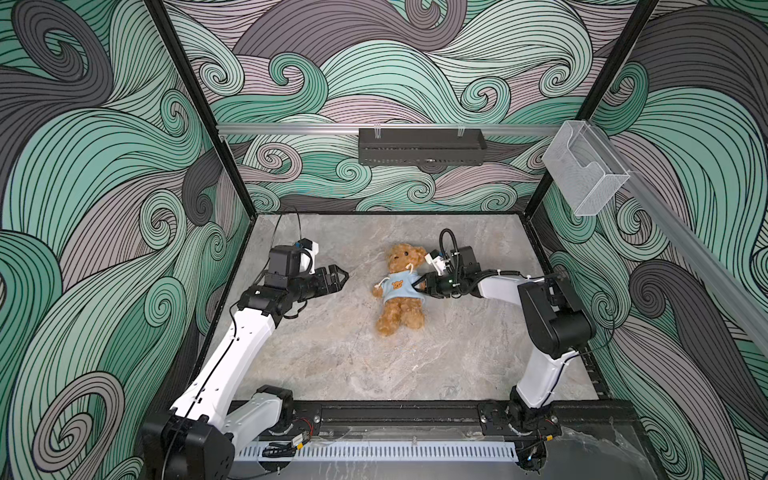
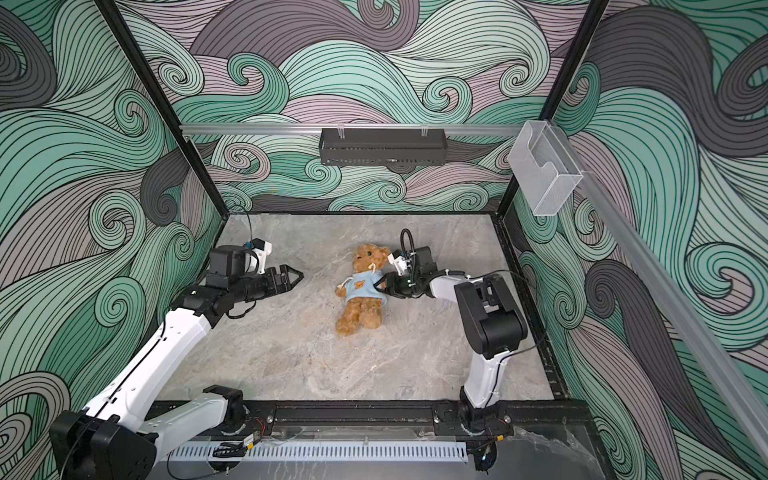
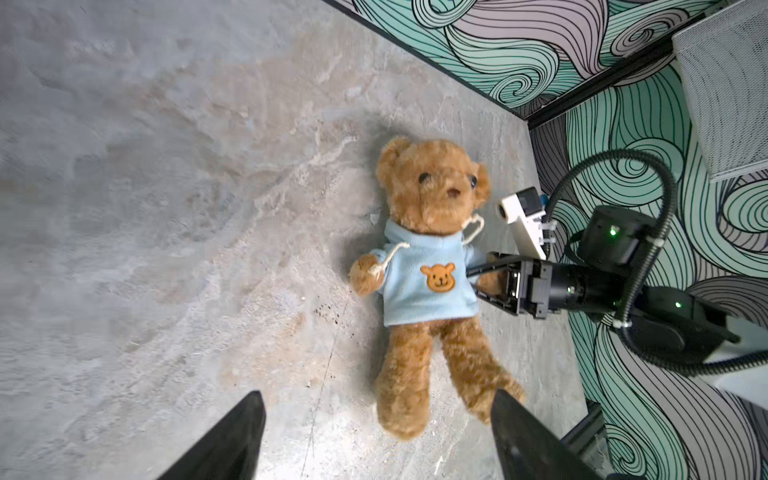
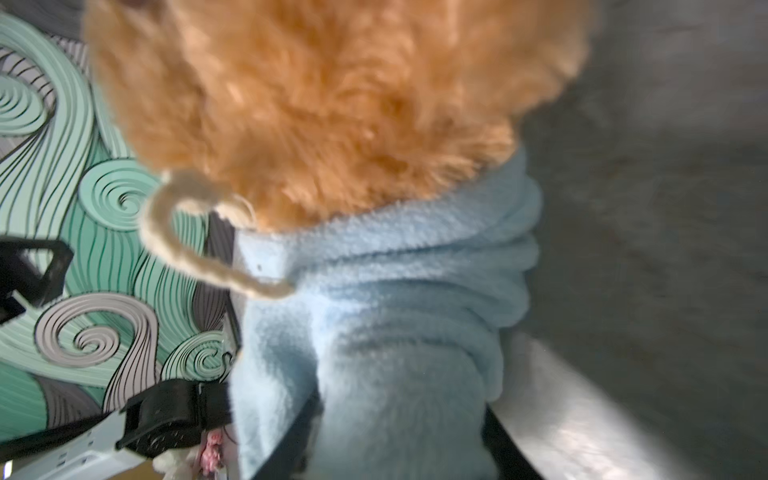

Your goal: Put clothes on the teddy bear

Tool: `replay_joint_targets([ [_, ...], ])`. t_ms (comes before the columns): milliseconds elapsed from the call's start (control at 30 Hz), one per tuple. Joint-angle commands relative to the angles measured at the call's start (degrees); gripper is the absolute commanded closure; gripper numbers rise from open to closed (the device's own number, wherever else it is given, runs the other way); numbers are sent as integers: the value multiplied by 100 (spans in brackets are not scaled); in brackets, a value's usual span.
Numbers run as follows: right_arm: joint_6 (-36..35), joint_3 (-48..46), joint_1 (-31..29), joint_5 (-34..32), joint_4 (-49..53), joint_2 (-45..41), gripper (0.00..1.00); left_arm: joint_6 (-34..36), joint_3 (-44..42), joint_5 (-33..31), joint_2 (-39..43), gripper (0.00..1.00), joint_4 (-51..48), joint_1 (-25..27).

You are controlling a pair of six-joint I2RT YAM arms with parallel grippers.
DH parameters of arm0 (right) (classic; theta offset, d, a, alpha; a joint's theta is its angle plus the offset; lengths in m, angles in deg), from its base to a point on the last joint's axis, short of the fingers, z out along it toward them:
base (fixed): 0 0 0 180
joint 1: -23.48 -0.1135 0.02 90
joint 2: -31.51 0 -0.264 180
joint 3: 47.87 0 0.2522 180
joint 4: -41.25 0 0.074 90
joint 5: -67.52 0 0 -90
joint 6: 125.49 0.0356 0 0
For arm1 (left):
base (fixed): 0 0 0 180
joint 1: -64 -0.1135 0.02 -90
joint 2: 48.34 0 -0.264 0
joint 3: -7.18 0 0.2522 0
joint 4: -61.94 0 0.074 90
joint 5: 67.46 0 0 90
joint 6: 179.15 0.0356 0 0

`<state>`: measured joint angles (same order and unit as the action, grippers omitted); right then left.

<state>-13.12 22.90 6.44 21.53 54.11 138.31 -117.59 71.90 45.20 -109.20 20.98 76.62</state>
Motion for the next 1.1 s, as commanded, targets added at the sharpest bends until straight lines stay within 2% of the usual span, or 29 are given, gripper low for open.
replay_joint_targets([
  [0, -519, 344, 189, -668, 747, 73, 44, -411, -198, 138, -16, 13, 587, 348],
  [133, -765, 550, 457, -1021, 1135, -133, 27, -451, -244, -165, -378, 13, 648, 942],
  [267, -990, 523, 670, -1476, 1453, -672, 21, -486, -279, -526, -683, 14, 957, 1427],
  [400, -1137, 99, 679, -2217, 1396, -1629, 17, -347, -390, -1150, -618, 14, 1103, 1568],
  [533, -1339, -631, 548, -3197, 905, -2769, 16, -92, -541, -2539, -180, 14, 999, 1569],
  [633, -1558, -1191, 484, -4260, 376, -3513, 14, -2, -760, -3960, 283, 13, 1076, 1558],
  [700, -1704, -1503, 485, -5003, 39, -3839, 11, 330, -1059, -4781, 600, 10, 1497, 1551],
  [800, -1900, -1839, 497, -6000, -440, -4081, 6, 996, -1657, -5668, 900, 1, 2620, 1486],
  [900, -2194, -2029, 508, -6810, -843, -4002, 1, 1379, -1931, -6060, 868, 1, 3126, 1117],
  [967, -2293, -2091, 565, -7185, -1043, -3847, 1, 1365, -2020, -6032, 689, 1, 3309, 681],
  [1067, -2292, -2186, 744, -7249, -1353, -3508, 1, 1577, -2083, -5862, 247, 1, 3614, 138],
])
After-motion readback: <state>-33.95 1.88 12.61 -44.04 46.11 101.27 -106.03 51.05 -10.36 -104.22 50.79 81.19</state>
